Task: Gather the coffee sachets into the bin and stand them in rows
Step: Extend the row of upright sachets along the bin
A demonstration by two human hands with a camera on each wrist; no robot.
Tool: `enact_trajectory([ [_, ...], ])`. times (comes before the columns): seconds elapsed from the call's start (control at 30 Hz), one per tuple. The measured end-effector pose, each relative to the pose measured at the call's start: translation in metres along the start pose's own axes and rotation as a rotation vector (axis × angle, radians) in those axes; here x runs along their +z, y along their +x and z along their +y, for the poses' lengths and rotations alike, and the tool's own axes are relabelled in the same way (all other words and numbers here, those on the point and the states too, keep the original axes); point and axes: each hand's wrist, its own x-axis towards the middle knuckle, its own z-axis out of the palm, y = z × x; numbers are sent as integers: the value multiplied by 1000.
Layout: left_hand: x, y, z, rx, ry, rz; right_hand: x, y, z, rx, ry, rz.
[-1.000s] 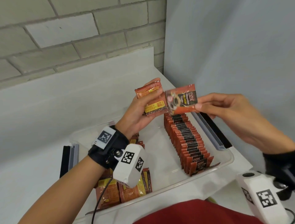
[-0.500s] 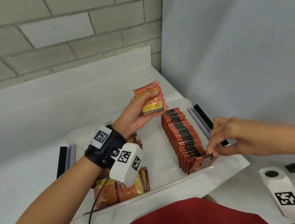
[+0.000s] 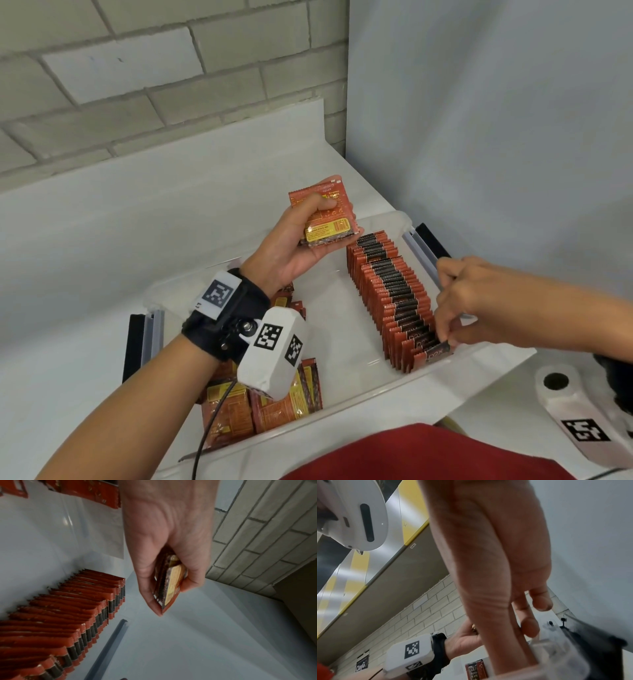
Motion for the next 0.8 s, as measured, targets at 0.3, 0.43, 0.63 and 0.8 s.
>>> enact_trajectory([
  [0.3,-1,2,-1,37,13,-58,0,4,-3,-64,-141,-71],
  [0.43,-2,2,-1,35,45,-72,-5,6,-10,-108,-163,-33],
  [0.63,-1,1,-1,36,109,-133,-18,1,-3,-57,115,-64],
  [0.8,-1,1,-3,49,150,-182,-33,22,-6,179,452,335],
])
